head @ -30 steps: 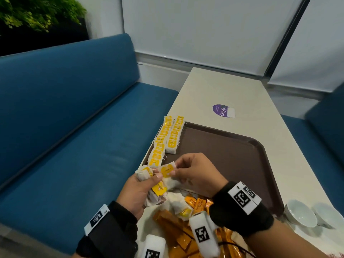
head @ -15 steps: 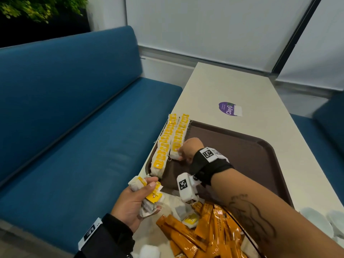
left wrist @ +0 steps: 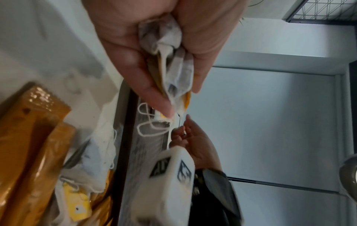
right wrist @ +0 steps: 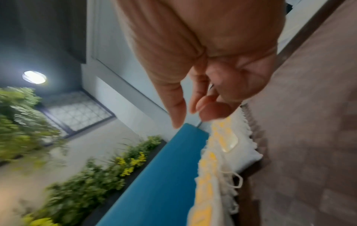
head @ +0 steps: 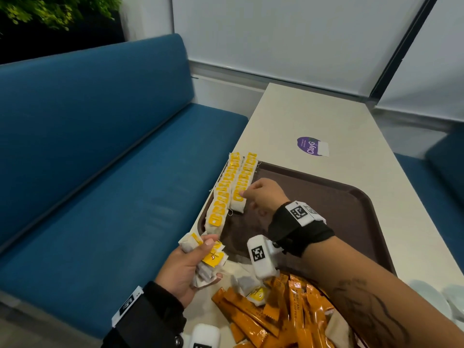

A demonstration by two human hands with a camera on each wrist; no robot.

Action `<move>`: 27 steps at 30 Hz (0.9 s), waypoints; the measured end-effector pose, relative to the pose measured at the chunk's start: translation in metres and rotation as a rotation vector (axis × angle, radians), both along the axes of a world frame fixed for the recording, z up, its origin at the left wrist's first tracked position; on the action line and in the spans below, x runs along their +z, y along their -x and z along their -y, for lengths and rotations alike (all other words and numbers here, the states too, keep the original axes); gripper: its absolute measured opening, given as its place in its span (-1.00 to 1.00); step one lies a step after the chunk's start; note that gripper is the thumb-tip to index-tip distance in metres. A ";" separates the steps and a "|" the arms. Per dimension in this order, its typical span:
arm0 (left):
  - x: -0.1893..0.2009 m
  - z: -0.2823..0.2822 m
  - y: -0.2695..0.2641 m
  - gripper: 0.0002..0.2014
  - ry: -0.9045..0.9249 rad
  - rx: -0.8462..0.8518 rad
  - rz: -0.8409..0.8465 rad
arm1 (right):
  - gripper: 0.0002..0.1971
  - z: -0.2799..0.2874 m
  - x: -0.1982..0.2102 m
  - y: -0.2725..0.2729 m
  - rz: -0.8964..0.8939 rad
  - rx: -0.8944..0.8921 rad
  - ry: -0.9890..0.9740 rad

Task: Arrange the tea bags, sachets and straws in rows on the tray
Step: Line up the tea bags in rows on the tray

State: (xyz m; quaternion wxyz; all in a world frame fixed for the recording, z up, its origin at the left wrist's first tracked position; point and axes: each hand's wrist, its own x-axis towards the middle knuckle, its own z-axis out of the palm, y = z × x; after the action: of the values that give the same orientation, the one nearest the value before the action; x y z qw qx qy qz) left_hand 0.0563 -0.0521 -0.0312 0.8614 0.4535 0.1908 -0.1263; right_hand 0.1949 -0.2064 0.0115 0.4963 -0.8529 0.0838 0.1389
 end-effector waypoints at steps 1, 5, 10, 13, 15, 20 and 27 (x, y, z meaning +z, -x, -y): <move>0.001 0.002 -0.001 -0.85 0.011 0.002 0.009 | -0.79 0.003 0.008 0.014 0.031 0.063 -0.051; 0.004 0.009 -0.001 -0.69 0.037 -0.019 0.064 | -0.79 0.009 0.030 0.067 -0.049 0.367 0.020; 0.008 0.022 0.003 -0.69 0.034 -0.042 0.115 | -0.69 0.004 0.021 0.106 -0.106 0.431 0.042; 0.007 0.024 0.005 -0.74 0.018 -0.040 0.117 | -0.74 0.005 0.014 0.115 -0.062 0.366 0.026; 0.006 0.024 0.006 -0.71 0.021 -0.033 0.118 | -0.79 0.007 0.013 0.120 -0.070 0.325 -0.032; 0.005 0.020 0.007 -0.68 0.075 0.006 0.078 | -0.85 0.014 0.017 0.122 -0.030 0.248 -0.239; -0.002 0.013 0.011 -0.83 -0.011 0.066 0.025 | -0.90 0.016 0.028 0.091 0.123 0.085 -0.278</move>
State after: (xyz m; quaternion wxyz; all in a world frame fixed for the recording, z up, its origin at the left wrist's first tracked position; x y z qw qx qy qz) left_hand 0.0458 -0.0650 -0.0336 0.8650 0.4531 0.1954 -0.0910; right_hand 0.1037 -0.2224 0.0395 0.6074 -0.7857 -0.0028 0.1176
